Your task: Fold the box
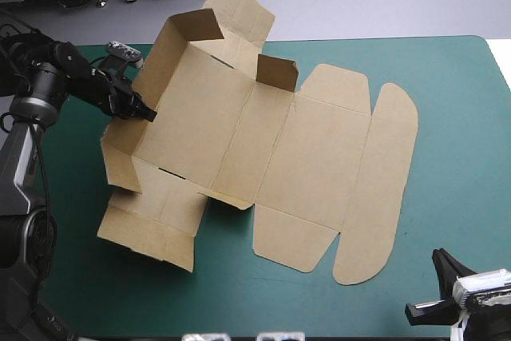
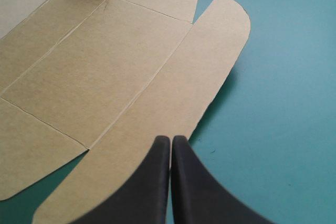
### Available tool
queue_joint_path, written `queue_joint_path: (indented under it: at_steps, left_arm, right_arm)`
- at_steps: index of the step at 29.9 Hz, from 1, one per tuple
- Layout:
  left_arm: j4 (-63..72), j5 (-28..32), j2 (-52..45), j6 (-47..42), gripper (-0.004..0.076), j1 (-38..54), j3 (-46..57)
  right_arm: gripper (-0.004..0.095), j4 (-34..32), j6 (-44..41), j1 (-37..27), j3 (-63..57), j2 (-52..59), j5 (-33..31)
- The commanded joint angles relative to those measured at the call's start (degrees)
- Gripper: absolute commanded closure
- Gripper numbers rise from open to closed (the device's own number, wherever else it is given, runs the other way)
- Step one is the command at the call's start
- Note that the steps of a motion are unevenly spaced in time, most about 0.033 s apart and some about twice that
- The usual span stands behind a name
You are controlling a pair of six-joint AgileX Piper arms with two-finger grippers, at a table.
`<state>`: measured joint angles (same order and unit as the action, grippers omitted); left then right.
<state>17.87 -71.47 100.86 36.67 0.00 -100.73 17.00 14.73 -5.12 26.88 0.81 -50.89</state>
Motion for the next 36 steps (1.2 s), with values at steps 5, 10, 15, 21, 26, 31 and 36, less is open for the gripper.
queue_joint_path:
  at_steps: [5,10,15,21,26,31,36]
  left_arm:
    - [-5.3,-2.3,-3.3,4.4,0.0733,-7.3,-10.3]
    - [-9.1,-2.4,-3.4,8.6,0.0732,-12.1,-11.5]
    - [-14.8,-1.9,-3.4,14.1,0.0733,-17.9,-11.5]
    - [-23.2,3.6,-3.4,14.8,0.0733,-25.1,-11.5]
    - [-24.8,5.4,-3.4,21.4,0.0733,-30.5,-11.5]
    - [-26.6,9.4,-3.4,21.6,0.0733,-35.5,-11.5]
    - [-32.1,15.0,-3.4,21.6,0.0733,-39.4,-11.5]
  right_arm:
    - [0.0908,0.5,0.3,-0.2,1.7,1.4,4.2]
    - [0.0908,0.5,0.3,-0.2,1.7,1.4,4.2]
    - [0.0908,0.5,0.3,-0.2,1.7,1.4,4.2]
    - [0.0908,0.5,0.3,-0.2,1.7,1.4,4.2]
    - [0.0908,0.5,0.3,-0.2,1.7,1.4,4.2]
    - [0.0908,0.5,0.3,-0.2,1.7,1.4,4.2]
    - [0.0908,-0.1,0.3,-0.2,1.7,1.4,4.3]
